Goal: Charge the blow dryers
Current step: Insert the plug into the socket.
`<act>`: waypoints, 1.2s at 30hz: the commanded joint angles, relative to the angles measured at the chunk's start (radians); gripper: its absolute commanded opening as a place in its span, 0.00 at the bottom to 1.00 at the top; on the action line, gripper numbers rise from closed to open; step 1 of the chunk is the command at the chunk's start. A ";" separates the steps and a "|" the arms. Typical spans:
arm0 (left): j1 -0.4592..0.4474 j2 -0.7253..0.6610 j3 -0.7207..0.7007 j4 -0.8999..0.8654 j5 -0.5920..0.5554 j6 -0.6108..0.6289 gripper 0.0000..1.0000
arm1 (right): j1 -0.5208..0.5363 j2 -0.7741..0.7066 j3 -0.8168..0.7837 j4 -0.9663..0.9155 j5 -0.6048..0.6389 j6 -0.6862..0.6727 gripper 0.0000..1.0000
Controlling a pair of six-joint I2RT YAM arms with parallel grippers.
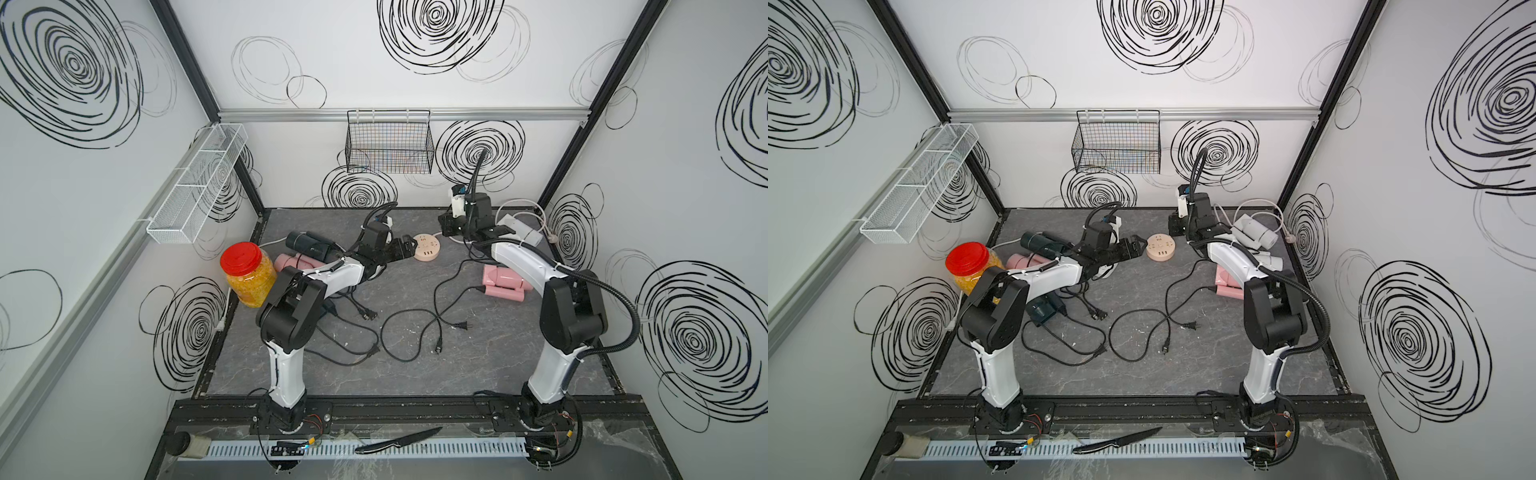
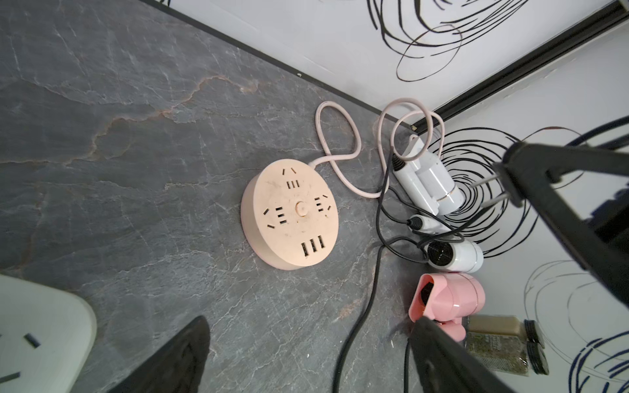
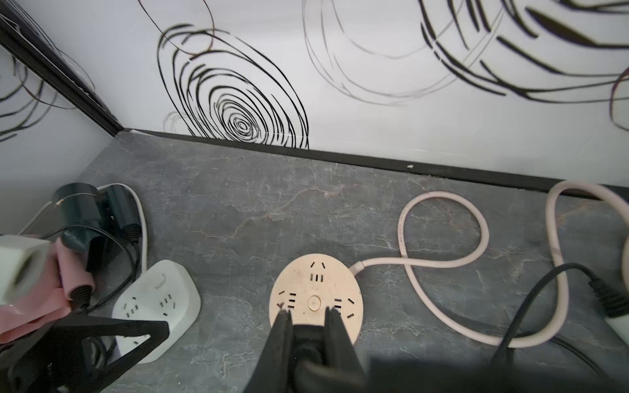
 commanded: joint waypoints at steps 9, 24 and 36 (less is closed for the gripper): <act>0.011 0.076 0.068 0.025 0.056 -0.058 0.91 | -0.005 0.142 0.077 0.054 0.041 -0.009 0.12; -0.029 0.046 0.050 0.092 0.130 0.017 0.83 | 0.057 -0.145 0.128 -0.019 0.142 -0.134 0.12; -0.171 0.085 0.200 0.122 0.183 0.099 0.82 | 0.109 -0.129 0.632 -0.410 0.116 -0.200 0.12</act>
